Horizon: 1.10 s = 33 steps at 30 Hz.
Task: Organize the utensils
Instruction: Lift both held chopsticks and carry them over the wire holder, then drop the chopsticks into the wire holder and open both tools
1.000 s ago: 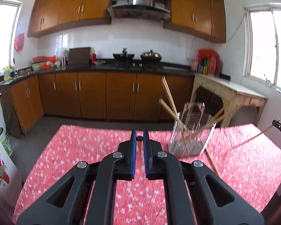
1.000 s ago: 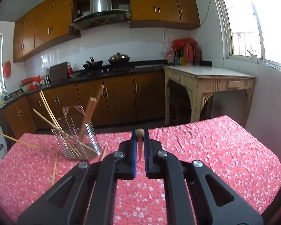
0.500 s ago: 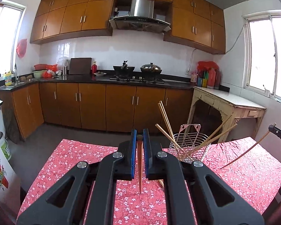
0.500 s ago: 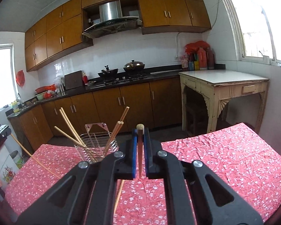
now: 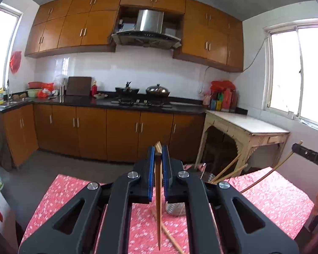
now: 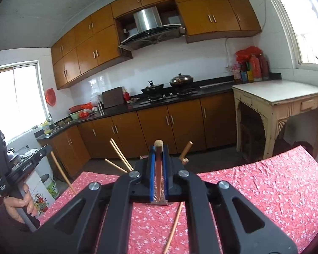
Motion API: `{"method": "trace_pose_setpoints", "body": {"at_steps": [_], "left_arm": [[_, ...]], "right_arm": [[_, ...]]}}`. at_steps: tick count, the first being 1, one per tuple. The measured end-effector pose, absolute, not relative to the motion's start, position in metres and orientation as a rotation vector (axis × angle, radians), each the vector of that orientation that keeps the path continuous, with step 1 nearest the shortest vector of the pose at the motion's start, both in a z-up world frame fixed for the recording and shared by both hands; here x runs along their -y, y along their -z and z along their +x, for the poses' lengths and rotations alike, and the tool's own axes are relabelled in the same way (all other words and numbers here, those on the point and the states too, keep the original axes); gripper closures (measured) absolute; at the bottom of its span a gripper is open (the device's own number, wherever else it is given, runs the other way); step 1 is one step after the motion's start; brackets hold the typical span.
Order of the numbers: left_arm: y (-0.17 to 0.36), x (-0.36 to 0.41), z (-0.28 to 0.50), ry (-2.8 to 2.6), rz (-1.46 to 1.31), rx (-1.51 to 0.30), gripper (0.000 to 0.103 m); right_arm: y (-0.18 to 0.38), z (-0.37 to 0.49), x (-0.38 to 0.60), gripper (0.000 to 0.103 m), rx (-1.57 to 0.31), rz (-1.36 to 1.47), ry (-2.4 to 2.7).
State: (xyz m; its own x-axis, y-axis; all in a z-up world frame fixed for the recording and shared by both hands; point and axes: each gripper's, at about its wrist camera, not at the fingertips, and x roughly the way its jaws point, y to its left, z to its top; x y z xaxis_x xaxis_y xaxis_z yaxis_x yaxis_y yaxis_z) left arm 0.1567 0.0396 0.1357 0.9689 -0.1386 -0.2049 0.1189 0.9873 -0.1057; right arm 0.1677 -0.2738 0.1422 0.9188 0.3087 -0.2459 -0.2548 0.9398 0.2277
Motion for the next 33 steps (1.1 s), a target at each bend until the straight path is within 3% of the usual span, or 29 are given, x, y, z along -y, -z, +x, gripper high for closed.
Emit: {"method": "trace_pose_setpoints", "body": {"at_steps": [15,22,33], "left_arm": [[-0.196,0.009,0.214,0.121,-0.145,-0.054,0.096],[-0.180,0.023,0.257,0.078,-0.150,-0.052,0.096],[-0.132,0.019,0.306,0.044,-0.164,-0.237,0.095]], "right_arm": [[-0.182,0.243,0.241,0.095,-0.244,0.161,-0.254],[-0.159,0.281,0.240,0.095,-0.314,0.160,-0.257],[-0.113,0.335,0.237,0.094,-0.466,0.171,-0.246]]}}
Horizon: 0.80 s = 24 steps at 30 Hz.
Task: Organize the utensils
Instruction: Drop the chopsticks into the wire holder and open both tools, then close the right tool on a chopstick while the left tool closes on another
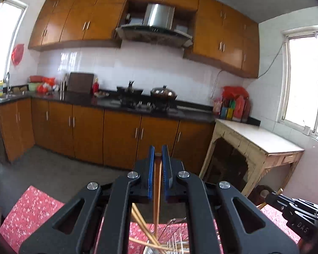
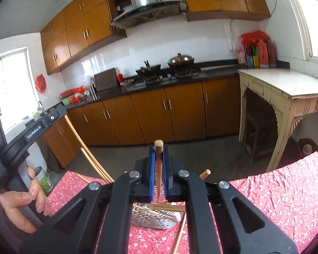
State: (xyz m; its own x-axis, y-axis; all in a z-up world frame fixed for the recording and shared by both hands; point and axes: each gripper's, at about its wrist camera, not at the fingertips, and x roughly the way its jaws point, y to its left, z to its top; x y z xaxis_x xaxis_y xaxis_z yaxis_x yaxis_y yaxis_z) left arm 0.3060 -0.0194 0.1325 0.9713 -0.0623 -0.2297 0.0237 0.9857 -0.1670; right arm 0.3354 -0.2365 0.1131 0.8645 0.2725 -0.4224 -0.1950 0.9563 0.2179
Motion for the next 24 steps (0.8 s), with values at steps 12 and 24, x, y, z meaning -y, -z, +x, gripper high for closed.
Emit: {"method": "trace_pose_setpoints", "body": {"at_steps": [12,24], "left_arm": [[-0.117,-0.033,0.245,-0.022,-0.142,-0.304,0.051],[-0.008,-0.048,0.206,-0.049,-0.090,-0.541,0.049]], "right_arm": [[-0.097,0.284,0.310,0.071,-0.413,0.254,-0.079],[0.033,0.267,0.305,0.070,-0.682,0.208,-0.015]]}}
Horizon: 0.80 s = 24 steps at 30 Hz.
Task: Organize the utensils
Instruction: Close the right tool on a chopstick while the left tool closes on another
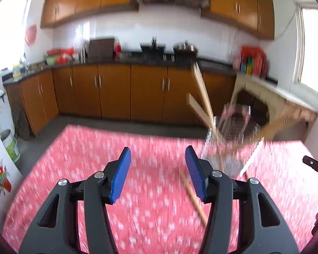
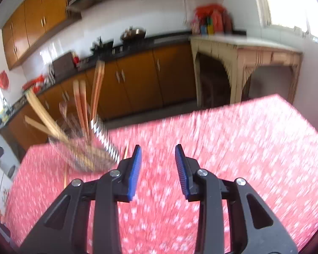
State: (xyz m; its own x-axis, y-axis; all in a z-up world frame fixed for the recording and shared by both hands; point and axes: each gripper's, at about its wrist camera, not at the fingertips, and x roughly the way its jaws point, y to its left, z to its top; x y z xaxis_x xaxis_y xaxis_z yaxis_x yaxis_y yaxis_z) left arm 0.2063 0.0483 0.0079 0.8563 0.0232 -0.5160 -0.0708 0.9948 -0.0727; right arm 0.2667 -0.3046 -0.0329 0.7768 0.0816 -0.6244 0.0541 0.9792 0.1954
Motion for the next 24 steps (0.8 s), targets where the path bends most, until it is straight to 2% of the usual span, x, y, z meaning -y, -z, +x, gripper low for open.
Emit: {"method": "trace_pose_setpoints", "body": {"at_steps": [6,9,15,16,19,24], "left_arm": [[0.047,-0.022,0.206,0.012,-0.066,-0.689,0.049],[0.064,-0.009,0.203,0.035,-0.043,-0.729,0.042],[0.083,0.010,0.199,0.088,-0.018,-0.782,0.036],[0.086,0.011,0.199,0.094,-0.016,-0.789,0.035],[0.091,0.015,0.200,0.119,-0.025,-0.818,0.035],[0.098,0.030,0.197,0.147,-0.020,-0.842,0.036]], "right_arm": [[0.088,0.257,0.257,0.070,-0.814,0.167,-0.117],[0.104,0.252,0.234,0.070,-0.849,0.117,-0.160],[0.128,0.248,0.200,0.069,-0.904,0.005,-0.182],[0.130,0.246,0.199,0.070,-0.890,-0.009,-0.176],[0.129,0.248,0.208,0.095,-0.882,-0.025,-0.137],[0.127,0.265,0.253,0.095,-0.890,0.076,-0.003]]}}
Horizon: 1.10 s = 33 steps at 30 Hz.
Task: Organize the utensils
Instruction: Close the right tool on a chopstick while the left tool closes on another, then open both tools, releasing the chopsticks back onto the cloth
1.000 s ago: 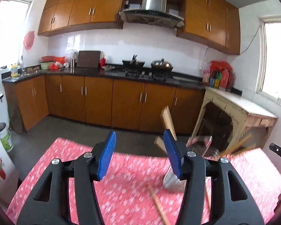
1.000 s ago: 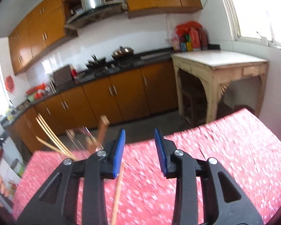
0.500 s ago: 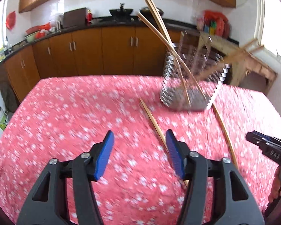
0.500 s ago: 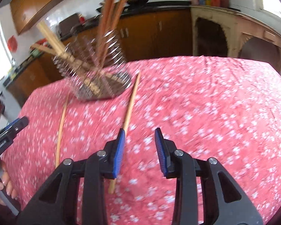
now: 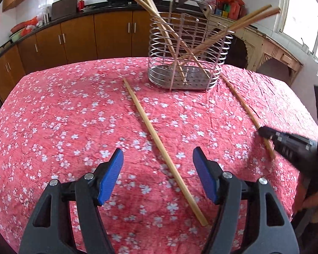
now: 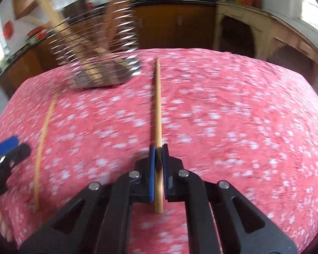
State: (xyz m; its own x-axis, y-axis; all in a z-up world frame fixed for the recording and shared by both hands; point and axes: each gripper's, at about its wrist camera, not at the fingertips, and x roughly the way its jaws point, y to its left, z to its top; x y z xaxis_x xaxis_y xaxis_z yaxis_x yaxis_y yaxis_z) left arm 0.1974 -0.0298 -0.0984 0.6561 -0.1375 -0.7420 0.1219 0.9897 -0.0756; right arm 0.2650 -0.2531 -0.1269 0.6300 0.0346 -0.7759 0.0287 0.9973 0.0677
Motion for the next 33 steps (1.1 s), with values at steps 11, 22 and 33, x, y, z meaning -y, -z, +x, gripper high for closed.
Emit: {"method": "trace_pose_setpoints", "body": {"at_steps": [11,22,33], "left_arm": [[0.115,0.027,0.225,0.105,0.035,-0.896,0.093],[0.111,-0.033,0.258,0.102,-0.031,-0.889,0.096],[0.115,-0.030,0.202,0.152,0.058,-0.899,0.075]], "right_arm": [[0.127,0.268,0.280,0.095,-0.878,0.128,0.006],[0.127,0.281,0.278,0.094,-0.880,0.128,0.002],[0.130,0.243,0.274,0.077,-0.881,0.073,-0.037]]}}
